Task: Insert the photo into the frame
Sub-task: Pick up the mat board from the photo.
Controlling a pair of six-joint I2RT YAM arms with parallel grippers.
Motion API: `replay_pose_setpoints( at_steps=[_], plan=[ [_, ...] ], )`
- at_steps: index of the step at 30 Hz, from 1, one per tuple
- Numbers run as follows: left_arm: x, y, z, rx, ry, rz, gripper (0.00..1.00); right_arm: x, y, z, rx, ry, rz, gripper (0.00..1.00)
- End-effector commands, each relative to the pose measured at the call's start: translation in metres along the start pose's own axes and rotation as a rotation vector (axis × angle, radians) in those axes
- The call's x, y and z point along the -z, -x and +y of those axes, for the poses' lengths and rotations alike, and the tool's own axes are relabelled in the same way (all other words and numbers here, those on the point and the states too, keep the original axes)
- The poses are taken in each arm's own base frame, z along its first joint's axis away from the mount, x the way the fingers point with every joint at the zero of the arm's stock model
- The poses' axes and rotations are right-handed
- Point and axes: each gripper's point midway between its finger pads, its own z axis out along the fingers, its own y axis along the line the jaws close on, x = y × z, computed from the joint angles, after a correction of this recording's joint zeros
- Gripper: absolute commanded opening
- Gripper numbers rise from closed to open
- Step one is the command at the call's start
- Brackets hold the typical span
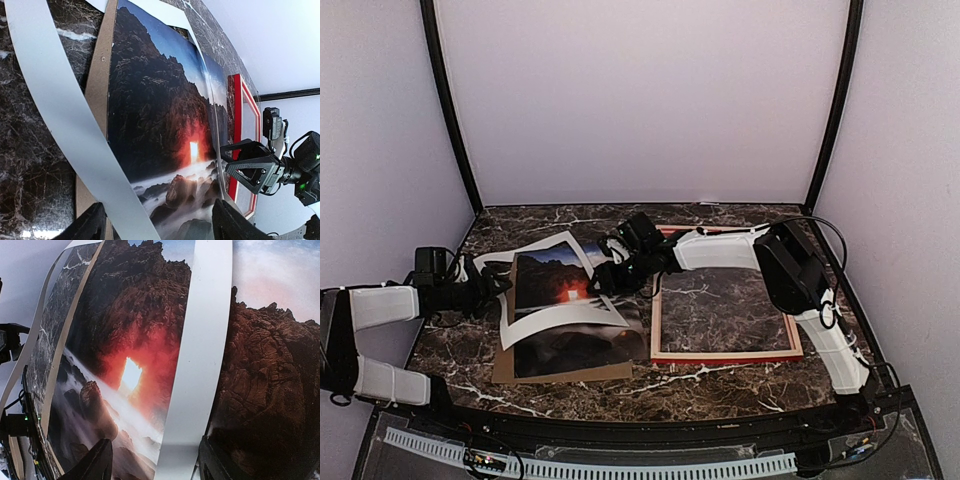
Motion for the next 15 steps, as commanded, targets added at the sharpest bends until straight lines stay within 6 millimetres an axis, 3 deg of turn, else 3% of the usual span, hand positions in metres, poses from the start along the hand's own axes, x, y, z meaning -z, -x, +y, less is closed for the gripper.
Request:
replay_pose_setpoints(
  at_steps=[1,9,15],
  plan=[
    [0.003,0.004,-0.013,-0.034,-0.043,-0.007,0.68,-0.009,-0.044,-0.023,-0.059,-0.089,0.133,0.6],
    [0.002,0.008,-0.008,-0.055,0.021,0.018,0.46,-0.009,-0.044,-0.023,-0.057,-0.09,0.137,0.6],
    [-0.005,-0.001,-0.002,-0.049,0.046,0.072,0.37,-0.011,-0.044,-0.024,-0.057,-0.092,0.143,0.6]
  ],
)
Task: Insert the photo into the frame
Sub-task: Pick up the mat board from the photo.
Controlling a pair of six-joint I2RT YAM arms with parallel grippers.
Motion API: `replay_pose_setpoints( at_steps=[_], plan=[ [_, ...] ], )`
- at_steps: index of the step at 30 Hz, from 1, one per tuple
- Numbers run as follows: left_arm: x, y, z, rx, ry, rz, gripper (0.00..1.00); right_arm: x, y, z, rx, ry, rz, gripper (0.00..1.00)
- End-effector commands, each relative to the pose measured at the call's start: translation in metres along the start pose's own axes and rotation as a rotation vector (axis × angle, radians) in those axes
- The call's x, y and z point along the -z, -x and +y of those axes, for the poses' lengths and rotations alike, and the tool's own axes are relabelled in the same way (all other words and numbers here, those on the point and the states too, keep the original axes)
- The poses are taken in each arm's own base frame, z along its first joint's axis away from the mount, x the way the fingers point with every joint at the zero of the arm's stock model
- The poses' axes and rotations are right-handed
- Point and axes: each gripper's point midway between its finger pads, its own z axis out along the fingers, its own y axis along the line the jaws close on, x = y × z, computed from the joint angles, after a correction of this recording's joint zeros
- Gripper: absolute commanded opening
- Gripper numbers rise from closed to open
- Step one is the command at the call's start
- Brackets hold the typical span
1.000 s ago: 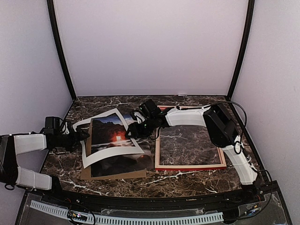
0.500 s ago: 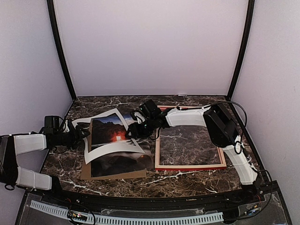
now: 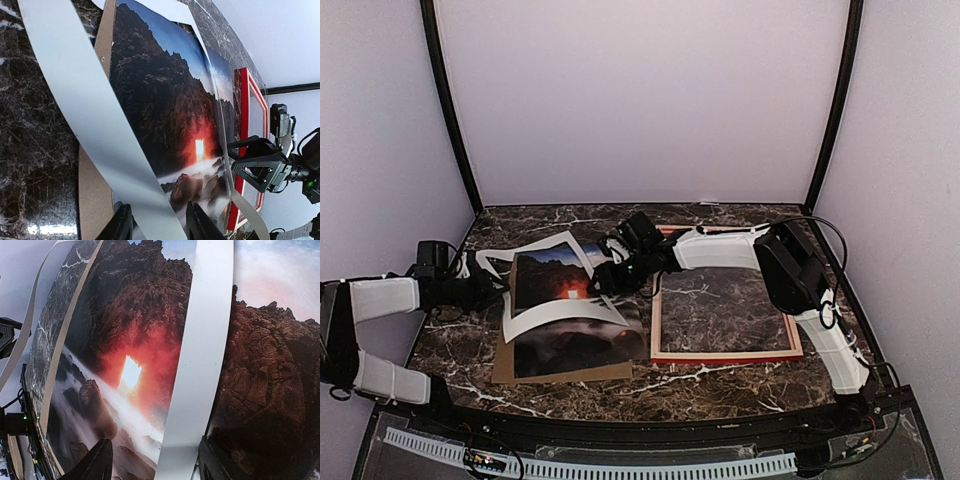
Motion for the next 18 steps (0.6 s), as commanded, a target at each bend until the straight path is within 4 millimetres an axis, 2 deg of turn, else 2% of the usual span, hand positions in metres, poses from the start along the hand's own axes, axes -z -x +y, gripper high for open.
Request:
replay_pose_setpoints(
  at_steps=[1,5,10,14,18],
  plan=[
    [-0.005,-0.008,0.0,-0.019,0.019,0.052,0.37,-0.013,-0.043,-0.024,-0.061,-0.086,0.136,0.6],
    [-0.009,-0.011,0.001,-0.024,0.029,0.069,0.35,-0.011,-0.042,-0.025,-0.056,-0.098,0.132,0.6],
    [-0.007,-0.01,-0.001,-0.038,0.039,0.061,0.35,-0.005,-0.038,-0.037,-0.022,-0.192,0.12,0.59],
    [-0.006,-0.01,-0.003,-0.044,0.038,0.059,0.36,0.0,-0.034,-0.046,0.023,-0.293,0.114,0.54],
    [-0.006,-0.008,-0.007,-0.054,0.033,0.058,0.36,0.0,-0.034,-0.048,0.072,-0.357,0.118,0.49]
  ],
)
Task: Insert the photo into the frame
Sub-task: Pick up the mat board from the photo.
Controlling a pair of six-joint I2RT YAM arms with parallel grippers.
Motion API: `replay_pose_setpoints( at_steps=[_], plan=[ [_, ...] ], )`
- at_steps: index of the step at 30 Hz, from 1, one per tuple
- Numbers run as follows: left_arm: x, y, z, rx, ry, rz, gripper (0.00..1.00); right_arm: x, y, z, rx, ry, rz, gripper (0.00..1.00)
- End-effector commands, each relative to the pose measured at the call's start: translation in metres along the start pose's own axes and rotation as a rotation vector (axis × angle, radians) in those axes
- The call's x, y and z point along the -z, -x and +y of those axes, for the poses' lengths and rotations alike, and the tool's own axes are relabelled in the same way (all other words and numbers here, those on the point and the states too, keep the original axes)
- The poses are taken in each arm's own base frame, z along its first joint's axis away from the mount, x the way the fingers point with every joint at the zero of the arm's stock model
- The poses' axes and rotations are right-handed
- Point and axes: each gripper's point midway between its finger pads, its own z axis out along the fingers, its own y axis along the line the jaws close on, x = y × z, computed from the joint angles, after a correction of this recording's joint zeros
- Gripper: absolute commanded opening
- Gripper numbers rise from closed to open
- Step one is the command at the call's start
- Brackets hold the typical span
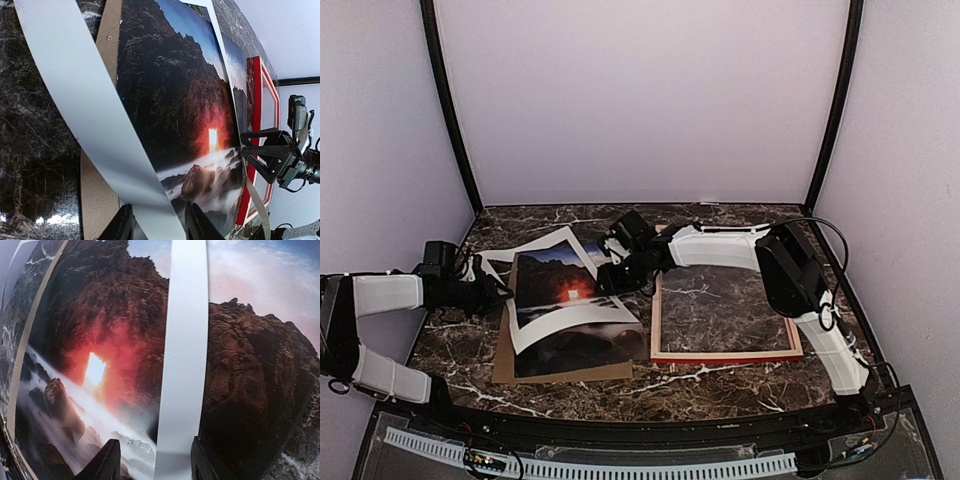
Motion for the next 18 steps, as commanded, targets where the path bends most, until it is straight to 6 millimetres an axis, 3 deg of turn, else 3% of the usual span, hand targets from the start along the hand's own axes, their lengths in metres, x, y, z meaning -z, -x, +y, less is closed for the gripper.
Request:
replay_pose_setpoints(
  at_steps=[1,10,18],
  plan=[
    [0.006,0.008,-0.016,-0.045,-0.023,-0.013,0.36,-0.012,-0.036,-0.029,0.03,-0.181,0.115,0.47],
    [0.007,0.01,-0.017,-0.057,-0.014,-0.017,0.37,-0.008,-0.031,-0.029,0.056,-0.211,0.097,0.25],
    [0.01,0.011,-0.012,-0.061,0.022,-0.031,0.42,-0.003,-0.025,-0.024,0.061,-0.201,0.079,0.15]
  ],
)
